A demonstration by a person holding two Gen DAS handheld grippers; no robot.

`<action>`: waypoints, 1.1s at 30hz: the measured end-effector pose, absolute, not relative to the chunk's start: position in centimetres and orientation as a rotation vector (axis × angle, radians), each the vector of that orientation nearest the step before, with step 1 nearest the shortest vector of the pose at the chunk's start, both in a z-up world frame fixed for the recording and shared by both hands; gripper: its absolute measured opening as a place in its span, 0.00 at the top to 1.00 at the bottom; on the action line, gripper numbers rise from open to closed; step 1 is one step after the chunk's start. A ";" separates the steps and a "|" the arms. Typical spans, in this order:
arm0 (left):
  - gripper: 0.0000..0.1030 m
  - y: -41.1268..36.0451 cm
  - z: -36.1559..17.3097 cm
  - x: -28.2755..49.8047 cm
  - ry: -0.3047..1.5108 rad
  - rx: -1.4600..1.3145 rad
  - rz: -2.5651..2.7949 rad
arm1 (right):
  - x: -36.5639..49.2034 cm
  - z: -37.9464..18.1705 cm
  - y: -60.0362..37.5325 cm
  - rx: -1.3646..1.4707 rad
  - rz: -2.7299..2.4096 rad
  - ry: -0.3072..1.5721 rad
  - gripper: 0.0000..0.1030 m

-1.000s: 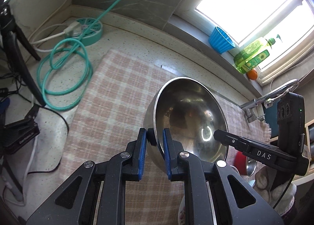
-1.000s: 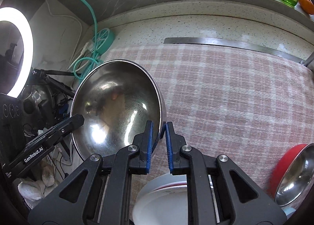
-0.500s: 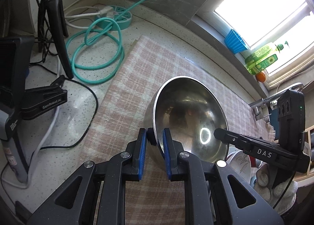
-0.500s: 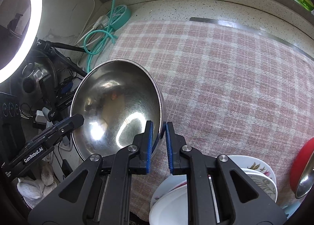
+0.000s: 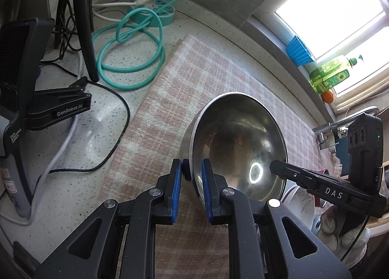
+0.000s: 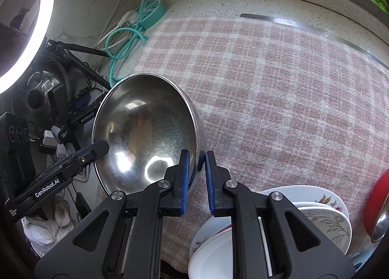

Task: Organize plates and bowls
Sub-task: 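Lift the large steel bowl with both grippers and set it on the cloth, then open both grippers and move them to the red-bottomed steel bowl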

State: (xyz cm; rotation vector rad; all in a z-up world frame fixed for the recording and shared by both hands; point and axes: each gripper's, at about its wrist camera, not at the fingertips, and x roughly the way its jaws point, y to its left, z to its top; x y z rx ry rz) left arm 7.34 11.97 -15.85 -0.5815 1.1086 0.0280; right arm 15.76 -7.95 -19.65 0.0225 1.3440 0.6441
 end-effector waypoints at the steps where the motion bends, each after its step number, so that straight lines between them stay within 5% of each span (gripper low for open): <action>1: 0.86 12.0 -15.9 7.3 1.108 -0.584 0.030 | 15.7 -19.6 -7.9 0.022 0.650 1.342 0.85; 6: 0.86 12.0 -15.7 7.1 1.101 -0.582 0.033 | 15.6 -19.1 -7.9 0.018 0.651 1.324 0.84; 12: 0.86 11.7 -15.2 6.9 1.090 -0.561 0.041 | 15.3 -18.3 -8.2 0.016 0.654 1.293 0.58; 19: 0.85 11.7 -14.5 6.8 1.073 -0.547 0.053 | 15.1 -17.4 -9.2 0.030 0.642 1.266 0.46; 25: 0.70 11.4 -13.3 6.8 1.042 -0.523 0.064 | 15.0 -16.7 -11.0 0.071 0.621 1.254 0.31; 30: 0.32 10.5 -12.3 7.0 1.018 -0.509 0.056 | 15.0 -15.9 -13.0 0.113 0.604 1.231 0.16; 33: 0.29 9.7 -11.8 7.2 1.008 -0.494 0.039 | 15.0 -15.4 -14.3 0.137 0.593 1.226 0.14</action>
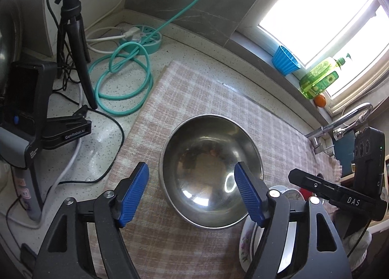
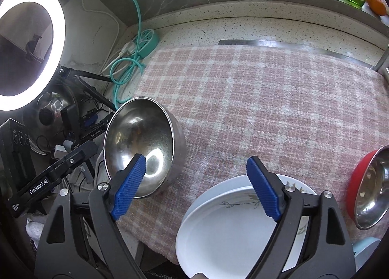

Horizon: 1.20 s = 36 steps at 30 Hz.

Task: Organize plates and bowls
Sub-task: 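Open both grippers and move them to the red-bottomed steel bowl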

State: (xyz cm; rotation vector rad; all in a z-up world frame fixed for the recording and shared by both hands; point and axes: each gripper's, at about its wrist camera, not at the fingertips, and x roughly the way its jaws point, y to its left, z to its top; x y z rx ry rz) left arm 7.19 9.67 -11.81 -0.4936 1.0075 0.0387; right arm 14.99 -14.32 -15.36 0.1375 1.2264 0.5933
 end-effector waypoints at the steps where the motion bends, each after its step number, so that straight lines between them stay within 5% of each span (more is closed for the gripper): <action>1: 0.29 9.3 -11.7 7.3 1.007 -0.483 0.033 | 15.0 -15.2 -14.8 0.145 0.589 1.222 0.13; 36: 0.29 -6.5 -8.5 10.9 0.992 -0.348 -0.297 | 12.8 -11.4 -38.8 0.334 0.260 1.071 0.11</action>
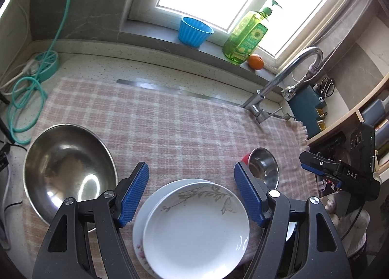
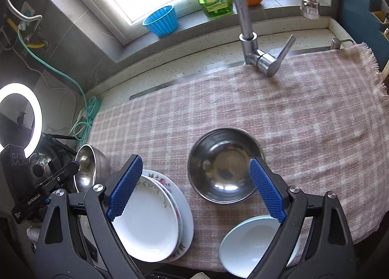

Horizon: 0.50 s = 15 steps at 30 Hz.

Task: Organize plates and bowls
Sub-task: 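Open both grippers and move them to the red-bottomed steel bowl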

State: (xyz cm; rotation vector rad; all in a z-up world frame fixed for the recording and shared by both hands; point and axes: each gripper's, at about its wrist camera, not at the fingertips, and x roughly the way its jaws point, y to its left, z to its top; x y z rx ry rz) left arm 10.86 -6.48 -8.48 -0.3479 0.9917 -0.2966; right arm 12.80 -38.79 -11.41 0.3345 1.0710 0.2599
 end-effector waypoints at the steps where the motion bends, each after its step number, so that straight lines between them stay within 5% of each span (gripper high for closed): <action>1: 0.29 -7.1 -8.5 11.0 0.994 -0.345 -0.307 | 12.8 -11.6 -39.3 0.340 0.253 1.074 0.11; 15: 0.30 -15.5 -10.9 13.0 1.083 -0.310 -0.435 | 13.5 -15.6 -44.2 0.395 0.224 1.146 0.11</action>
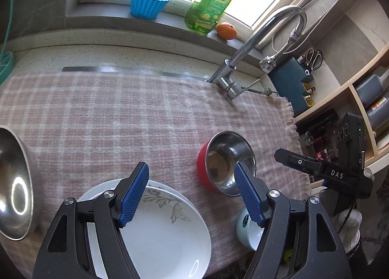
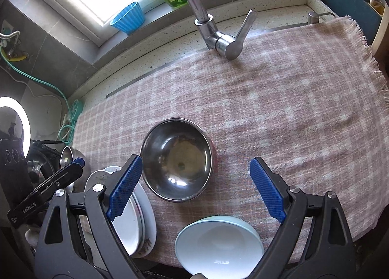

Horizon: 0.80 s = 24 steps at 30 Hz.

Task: Organize plates and bowls
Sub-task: 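Open both grippers and move them to the red-bottomed steel bowl, then close both grippers on the rim of the red-bottomed steel bowl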

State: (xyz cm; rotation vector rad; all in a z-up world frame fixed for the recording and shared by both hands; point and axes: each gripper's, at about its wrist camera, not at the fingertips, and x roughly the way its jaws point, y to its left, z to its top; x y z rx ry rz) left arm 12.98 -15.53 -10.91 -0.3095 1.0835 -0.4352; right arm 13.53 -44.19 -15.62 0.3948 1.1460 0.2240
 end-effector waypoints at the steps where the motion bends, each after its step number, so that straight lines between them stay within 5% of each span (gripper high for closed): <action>1: 0.30 -16.0 -11.2 13.1 1.092 -0.309 -0.441 | 13.6 -15.8 -44.3 0.401 0.224 1.150 0.11; 6: 0.33 -17.6 -12.3 13.5 1.125 -0.308 -0.454 | 13.9 -16.6 -44.5 0.398 0.244 1.165 0.11; 14: 0.42 -19.4 -13.7 14.0 1.169 -0.287 -0.462 | 14.7 -18.4 -43.8 0.379 0.288 1.224 0.25; 24: 0.61 -20.3 -15.6 14.9 1.222 -0.279 -0.453 | 15.6 -20.3 -43.4 0.358 0.297 1.278 0.53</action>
